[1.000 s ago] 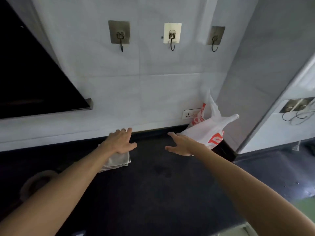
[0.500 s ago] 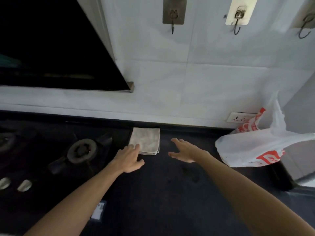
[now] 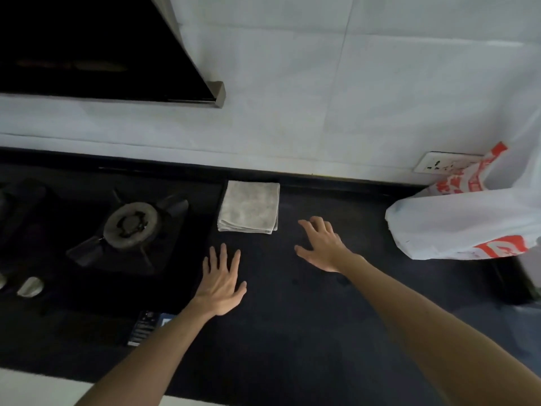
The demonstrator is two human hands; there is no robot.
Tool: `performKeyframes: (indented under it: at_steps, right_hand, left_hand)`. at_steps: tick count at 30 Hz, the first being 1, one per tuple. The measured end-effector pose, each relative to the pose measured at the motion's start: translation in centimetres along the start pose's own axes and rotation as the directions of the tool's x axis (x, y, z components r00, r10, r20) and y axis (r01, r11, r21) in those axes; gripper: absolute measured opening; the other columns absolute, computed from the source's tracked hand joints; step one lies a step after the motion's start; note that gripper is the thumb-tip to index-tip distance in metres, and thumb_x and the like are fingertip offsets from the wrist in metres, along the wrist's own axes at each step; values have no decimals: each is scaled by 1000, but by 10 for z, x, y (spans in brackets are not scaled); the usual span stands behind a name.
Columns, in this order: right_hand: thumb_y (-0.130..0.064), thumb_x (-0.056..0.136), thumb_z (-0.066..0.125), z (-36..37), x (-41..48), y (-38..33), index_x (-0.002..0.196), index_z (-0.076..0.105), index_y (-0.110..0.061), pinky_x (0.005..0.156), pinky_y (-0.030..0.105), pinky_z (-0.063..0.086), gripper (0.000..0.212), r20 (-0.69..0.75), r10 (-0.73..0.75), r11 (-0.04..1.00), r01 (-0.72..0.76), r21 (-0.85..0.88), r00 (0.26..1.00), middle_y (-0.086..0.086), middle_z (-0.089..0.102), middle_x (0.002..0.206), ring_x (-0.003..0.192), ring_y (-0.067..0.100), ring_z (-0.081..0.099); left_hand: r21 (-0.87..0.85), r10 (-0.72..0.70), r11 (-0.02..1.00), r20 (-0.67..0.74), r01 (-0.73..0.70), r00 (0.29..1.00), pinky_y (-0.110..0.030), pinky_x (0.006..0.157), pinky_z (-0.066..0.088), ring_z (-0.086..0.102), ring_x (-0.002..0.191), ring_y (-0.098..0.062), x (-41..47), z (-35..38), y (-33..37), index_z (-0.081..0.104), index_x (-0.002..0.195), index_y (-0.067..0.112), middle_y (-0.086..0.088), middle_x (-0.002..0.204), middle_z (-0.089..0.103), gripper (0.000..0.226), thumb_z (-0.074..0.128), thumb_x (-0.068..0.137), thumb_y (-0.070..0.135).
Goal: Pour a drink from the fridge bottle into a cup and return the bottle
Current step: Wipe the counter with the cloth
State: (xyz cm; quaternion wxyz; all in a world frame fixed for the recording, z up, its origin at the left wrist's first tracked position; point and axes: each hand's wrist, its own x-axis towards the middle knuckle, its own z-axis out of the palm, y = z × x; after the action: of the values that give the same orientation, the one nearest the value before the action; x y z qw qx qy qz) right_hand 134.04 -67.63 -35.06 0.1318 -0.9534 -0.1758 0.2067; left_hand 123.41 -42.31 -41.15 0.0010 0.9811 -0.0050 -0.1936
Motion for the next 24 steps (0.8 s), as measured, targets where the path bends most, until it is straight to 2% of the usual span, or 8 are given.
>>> performKeyframes:
  at_steps: [2,5,10,14,19,21,24]
  right_hand:
    - [-50,95,50,9,9,3,154,15,-24,114,53,29,73,-29,-1,1000,1,-3,1000,7,12,158,145,32,16]
    - [-49,94,50,16,28,0,154,13,-25,117,54,24,75,-64,-21,1000,22,17,998,8,10,160,147,33,12]
    - [-45,95,51,23,75,-23,154,17,-21,120,52,18,72,-118,-137,990,139,5,983,10,19,158,146,33,16]
    - [-38,96,48,24,118,-54,151,21,-19,119,60,9,64,-85,-183,982,179,-53,979,8,28,153,146,31,18]
    - [-33,94,48,23,167,-88,141,35,-13,108,55,31,53,-113,-274,947,247,-207,955,11,42,142,133,32,35]
    - [-32,96,46,30,183,-94,144,34,-14,110,55,28,53,-101,-303,939,279,-199,948,13,38,146,136,33,31]
    - [-37,100,34,51,192,-94,153,23,-23,120,55,10,56,-105,-254,961,239,-139,961,12,17,161,149,33,9]
  left_hand:
    - [-10,-5,1000,-42,4,999,-63,119,14,4,147,-53,1,9,1,9,158,10,-31,161,2,83,24,92,57]
    - [-13,-17,1000,-84,16,996,-64,116,19,14,146,-53,3,21,-2,21,157,10,-31,160,13,84,28,87,56]
    - [-41,-22,999,-106,18,994,-63,119,15,4,149,-48,6,25,-4,13,158,15,-26,163,3,85,32,88,58]
    - [-102,-2,995,-103,-8,995,-63,119,10,-3,150,-46,6,28,-5,12,159,16,-23,164,-3,87,40,88,58]
    - [-126,-2,992,-108,-12,994,-62,120,6,-12,151,-42,7,28,-6,10,159,18,-20,165,-8,87,41,87,57]
    - [-127,-8,992,-99,-4,995,-61,121,6,-13,151,-41,7,27,-6,10,159,19,-19,165,-9,87,41,86,56]
    - [-144,-11,990,-108,-5,994,-59,121,3,-15,151,-39,7,28,-6,9,158,21,-16,165,-11,87,41,85,55]
